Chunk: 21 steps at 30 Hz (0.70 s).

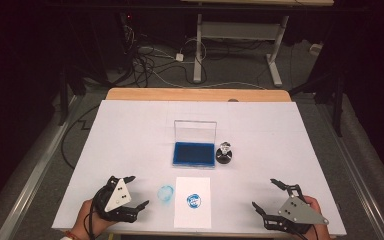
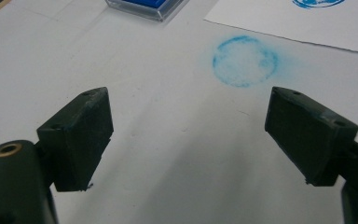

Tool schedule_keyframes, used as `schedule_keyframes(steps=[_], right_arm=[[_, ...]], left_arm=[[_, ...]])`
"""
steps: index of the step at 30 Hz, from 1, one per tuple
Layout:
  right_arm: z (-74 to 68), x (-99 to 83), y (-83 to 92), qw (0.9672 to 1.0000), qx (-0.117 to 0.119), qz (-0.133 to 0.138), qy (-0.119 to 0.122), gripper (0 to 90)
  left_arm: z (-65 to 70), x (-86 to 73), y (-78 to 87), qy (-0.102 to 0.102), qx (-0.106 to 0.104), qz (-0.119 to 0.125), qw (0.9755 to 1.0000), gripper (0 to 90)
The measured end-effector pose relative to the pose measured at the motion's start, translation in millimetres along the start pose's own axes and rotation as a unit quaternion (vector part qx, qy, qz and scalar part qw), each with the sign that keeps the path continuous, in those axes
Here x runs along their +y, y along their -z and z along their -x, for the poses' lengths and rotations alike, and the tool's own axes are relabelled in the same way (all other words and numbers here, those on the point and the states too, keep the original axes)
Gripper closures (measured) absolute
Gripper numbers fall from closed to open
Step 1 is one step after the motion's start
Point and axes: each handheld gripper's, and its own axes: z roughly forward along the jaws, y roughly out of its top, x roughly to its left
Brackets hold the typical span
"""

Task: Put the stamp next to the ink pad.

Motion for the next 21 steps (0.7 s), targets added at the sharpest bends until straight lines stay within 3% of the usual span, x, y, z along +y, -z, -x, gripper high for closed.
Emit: schedule_keyframes(steps=[15,21], right_arm=[[2.7,-0.4,0.5,1.0000,0.003,0.002,-0.005,15.8],[6.2,-1.7,-0.4,0.9999,-0.006,-0.002,-0.013,15.7]], left_arm=[[-1.5,0.9,-0.7,0.003,0.003,-0.002,1.0000,14.2],[-1.8,1.8,-0.9,0.006,0.005,-0.003,1.0000,14.2]])
